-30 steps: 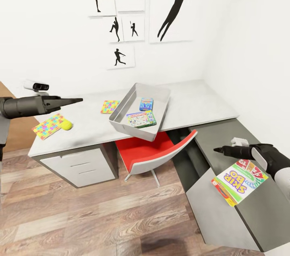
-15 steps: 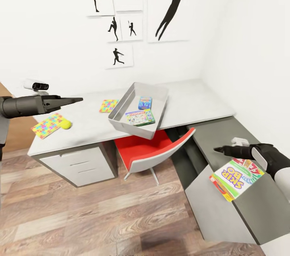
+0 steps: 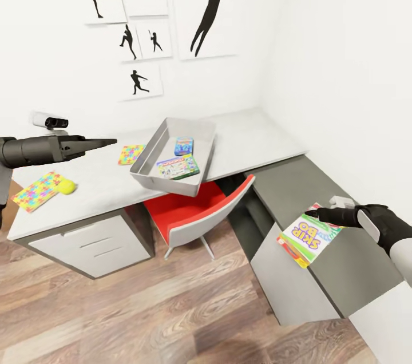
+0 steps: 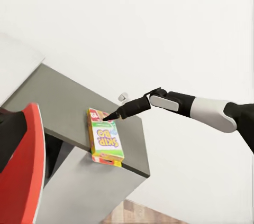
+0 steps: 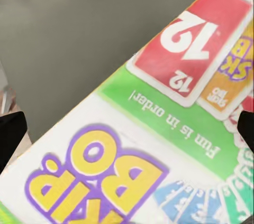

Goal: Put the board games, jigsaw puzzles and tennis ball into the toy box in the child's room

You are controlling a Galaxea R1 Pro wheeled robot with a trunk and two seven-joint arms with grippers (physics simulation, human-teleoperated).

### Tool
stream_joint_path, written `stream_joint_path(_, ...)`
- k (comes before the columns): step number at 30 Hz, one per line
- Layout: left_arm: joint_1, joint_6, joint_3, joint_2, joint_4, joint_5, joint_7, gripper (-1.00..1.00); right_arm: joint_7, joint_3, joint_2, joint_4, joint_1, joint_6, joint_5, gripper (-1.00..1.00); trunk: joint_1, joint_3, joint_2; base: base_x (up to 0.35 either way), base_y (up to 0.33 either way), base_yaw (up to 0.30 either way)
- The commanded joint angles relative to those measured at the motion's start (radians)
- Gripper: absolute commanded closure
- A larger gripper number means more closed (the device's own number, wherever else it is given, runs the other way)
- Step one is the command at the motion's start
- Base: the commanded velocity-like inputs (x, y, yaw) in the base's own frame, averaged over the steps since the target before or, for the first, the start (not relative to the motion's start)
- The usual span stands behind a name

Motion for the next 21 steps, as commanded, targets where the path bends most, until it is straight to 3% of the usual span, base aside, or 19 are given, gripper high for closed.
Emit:
stream_joint_path(1,0.000,0.011,0.000,0.001,0.000,0.000,-0.004,-1.00,-0.001,0.004,0.000,0.000,-0.001,0.004,-0.004,-1.00,0.001,-0.002,-0.002,-0.001,0.199,-0.280)
stream_joint_path(7,0.000,0.011,0.001,0.002,0.000,0.000,-0.004,-1.00,-0.008,0.000,0.000,-0.001,-0.001,0.004,-0.004,-1.00,0.001,-0.002,-0.002,0.000,0.131,-0.280)
stream_joint_path(14,0.000,0.011,0.008,0.004,0.000,0.000,-0.005,-1.00,-0.011,-0.047,0.000,-0.001,-0.001,0.004,-0.004,-1.00,0.001,-0.002,-0.002,0.028,0.107,-0.280)
stream_joint_path(21,0.000,0.011,0.009,0.004,0.000,0.000,-0.005,-1.00,-0.012,-0.055,0.000,-0.002,-0.001,0.003,-0.004,-1.00,0.001,-0.002,-0.002,0.039,0.093,-0.280)
